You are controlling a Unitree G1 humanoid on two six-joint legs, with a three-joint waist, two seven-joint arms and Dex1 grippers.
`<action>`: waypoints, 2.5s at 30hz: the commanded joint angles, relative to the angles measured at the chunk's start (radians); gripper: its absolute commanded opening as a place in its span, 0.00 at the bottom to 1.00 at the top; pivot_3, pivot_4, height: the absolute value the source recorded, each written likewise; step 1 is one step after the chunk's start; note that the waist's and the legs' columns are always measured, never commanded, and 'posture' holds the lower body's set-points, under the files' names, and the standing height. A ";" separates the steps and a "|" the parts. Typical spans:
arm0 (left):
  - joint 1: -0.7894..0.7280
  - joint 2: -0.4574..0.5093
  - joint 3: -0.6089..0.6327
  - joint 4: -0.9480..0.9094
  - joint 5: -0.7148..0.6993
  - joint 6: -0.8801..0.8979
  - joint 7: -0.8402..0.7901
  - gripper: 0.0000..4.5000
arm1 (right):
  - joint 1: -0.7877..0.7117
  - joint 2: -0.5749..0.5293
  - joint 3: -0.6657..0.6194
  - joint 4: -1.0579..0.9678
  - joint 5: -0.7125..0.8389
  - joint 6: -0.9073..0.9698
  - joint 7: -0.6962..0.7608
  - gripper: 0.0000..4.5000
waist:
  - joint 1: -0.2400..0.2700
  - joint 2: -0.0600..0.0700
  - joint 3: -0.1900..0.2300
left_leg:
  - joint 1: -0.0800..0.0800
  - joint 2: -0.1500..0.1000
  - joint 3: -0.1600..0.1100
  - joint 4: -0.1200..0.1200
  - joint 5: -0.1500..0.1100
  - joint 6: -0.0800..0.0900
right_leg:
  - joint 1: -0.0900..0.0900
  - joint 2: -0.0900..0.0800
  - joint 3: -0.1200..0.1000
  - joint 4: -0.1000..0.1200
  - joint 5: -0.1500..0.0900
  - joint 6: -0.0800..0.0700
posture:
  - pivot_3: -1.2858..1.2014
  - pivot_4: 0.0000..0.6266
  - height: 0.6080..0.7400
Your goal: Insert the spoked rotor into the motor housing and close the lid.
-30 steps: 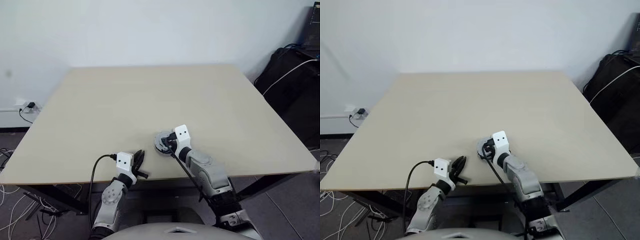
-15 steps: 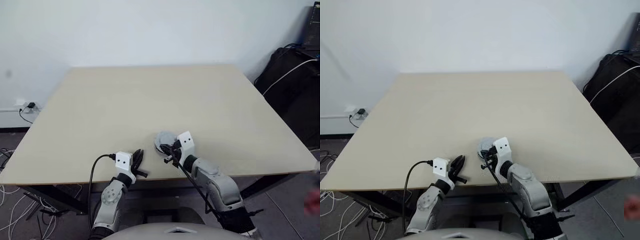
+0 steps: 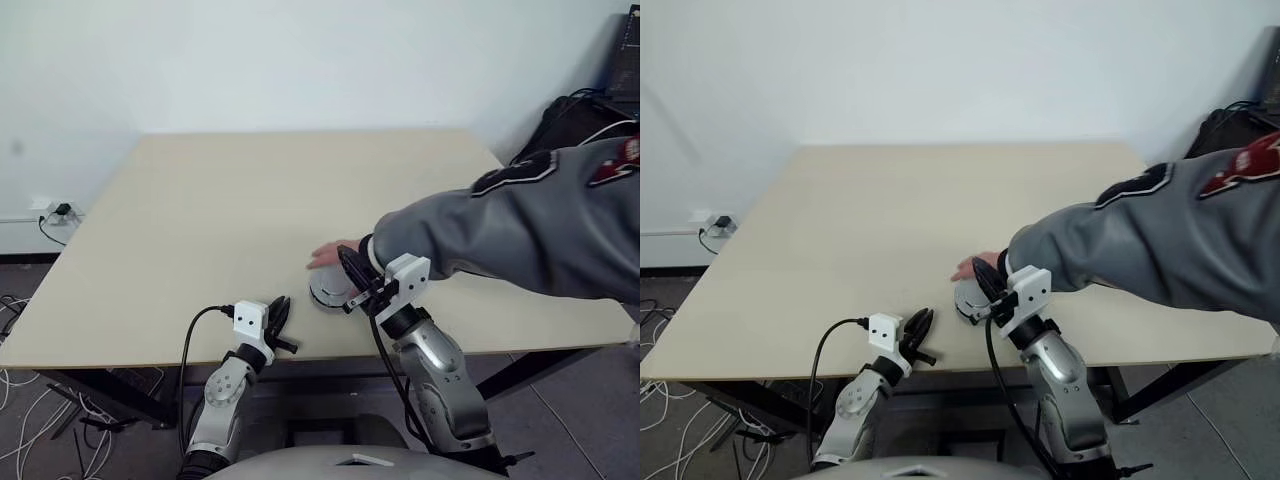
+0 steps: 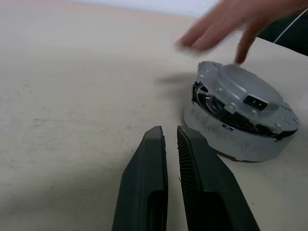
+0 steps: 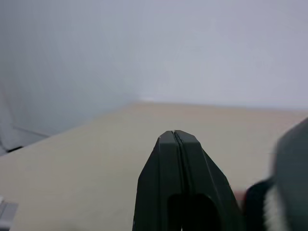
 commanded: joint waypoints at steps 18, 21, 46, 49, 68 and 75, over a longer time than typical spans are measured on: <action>-0.025 -0.003 0.001 -0.008 0.004 -0.015 -0.011 0.11 | -0.021 -0.014 0.008 -0.016 0.033 -0.016 0.004 0.00 | 0.008 0.000 0.000 | 0.000 0.000 0.000 0.000 0.002 0.003 | 0.000 0.000 0.000 0.000 0.000 0.000 | 0.52 0.00 1.00; -0.026 -0.003 0.001 -0.007 0.003 -0.015 -0.013 0.11 | -0.021 -0.017 0.008 -0.018 0.033 -0.010 0.002 0.00 | 0.008 0.000 0.000 | 0.000 0.000 0.000 0.000 0.002 0.003 | 0.000 0.000 0.000 0.000 0.000 0.000 | 0.52 0.00 1.00; -0.014 -0.005 0.001 -0.016 0.004 -0.011 -0.007 0.11 | -0.104 0.021 -0.090 0.093 -0.210 0.385 -0.378 0.00 | 0.014 0.001 -0.001 | 0.000 0.000 0.001 0.000 0.003 0.004 | 0.000 0.000 0.001 0.002 0.000 -0.001 | 0.52 0.00 1.00; -0.012 -0.006 0.002 -0.017 0.004 -0.011 -0.006 0.11 | -0.111 0.024 -0.083 0.096 -0.217 0.400 -0.373 0.00 | 0.013 0.001 -0.001 | 0.000 0.000 0.001 0.000 0.003 0.004 | 0.000 0.000 0.001 0.002 0.000 -0.001 | 0.52 0.00 1.00; -0.002 -0.004 0.015 -0.026 -0.001 -0.012 0.012 0.11 | -0.202 0.053 0.009 0.243 -0.226 0.316 -0.294 0.00 | 0.004 0.001 -0.001 | 0.000 0.000 0.001 0.000 0.003 0.005 | 0.000 0.000 0.001 0.002 0.000 -0.001 | 0.52 0.00 1.00; -0.002 -0.004 0.020 -0.033 0.002 -0.011 0.012 0.11 | -0.235 0.072 0.038 0.351 -0.243 0.298 -0.278 0.00 | -0.001 0.001 -0.001 | 0.001 0.000 0.001 0.000 0.003 0.004 | 0.000 0.001 0.001 0.002 0.000 -0.001 | 0.52 0.00 1.00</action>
